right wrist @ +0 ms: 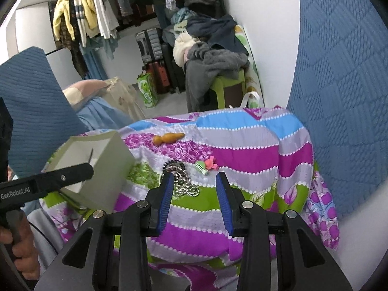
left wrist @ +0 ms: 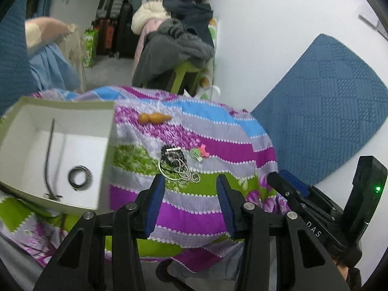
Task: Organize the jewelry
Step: 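Move both open tools back over the remaining jewelry pile, then grasp the black coiled hair tie with the left tool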
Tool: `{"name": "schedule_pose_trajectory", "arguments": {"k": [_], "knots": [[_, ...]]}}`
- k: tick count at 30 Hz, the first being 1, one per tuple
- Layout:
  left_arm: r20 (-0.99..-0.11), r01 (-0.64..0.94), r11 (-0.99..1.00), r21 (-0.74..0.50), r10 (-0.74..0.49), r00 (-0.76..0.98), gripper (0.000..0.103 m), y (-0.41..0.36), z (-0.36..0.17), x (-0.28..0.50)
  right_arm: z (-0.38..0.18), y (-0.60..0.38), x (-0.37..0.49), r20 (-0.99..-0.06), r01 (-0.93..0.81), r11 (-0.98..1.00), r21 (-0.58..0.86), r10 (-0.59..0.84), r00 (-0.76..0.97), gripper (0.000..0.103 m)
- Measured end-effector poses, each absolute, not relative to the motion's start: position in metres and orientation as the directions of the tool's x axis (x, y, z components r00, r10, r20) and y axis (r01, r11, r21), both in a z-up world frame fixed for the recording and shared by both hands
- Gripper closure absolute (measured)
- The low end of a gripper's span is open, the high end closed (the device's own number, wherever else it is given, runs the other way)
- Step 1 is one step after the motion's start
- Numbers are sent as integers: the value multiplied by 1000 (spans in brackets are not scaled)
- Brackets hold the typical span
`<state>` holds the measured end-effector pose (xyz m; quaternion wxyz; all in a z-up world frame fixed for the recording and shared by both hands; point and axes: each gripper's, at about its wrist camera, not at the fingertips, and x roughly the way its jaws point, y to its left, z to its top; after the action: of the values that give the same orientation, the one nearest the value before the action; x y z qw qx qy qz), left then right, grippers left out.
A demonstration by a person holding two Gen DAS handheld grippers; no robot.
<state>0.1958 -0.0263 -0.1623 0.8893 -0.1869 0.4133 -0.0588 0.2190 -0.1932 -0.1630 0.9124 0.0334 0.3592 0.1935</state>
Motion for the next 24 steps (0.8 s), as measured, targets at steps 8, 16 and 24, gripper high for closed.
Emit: {"name": "schedule_pose_trajectory", "arguments": {"k": [8, 16, 24], "knots": [[-750, -75, 924, -375, -255, 610, 60, -39, -208, 241, -204, -189, 262, -670, -370, 896, 246, 433, 604, 69], [-779, -101, 937, -336, -216, 588, 60, -40, -247, 281, -229, -183, 311, -665, -431, 824, 368, 557, 498, 70], [-809, -122, 947, -297, -181, 559, 69, -36, -283, 311, -260, -167, 365, -658, -453, 738, 501, 664, 355, 77]]}}
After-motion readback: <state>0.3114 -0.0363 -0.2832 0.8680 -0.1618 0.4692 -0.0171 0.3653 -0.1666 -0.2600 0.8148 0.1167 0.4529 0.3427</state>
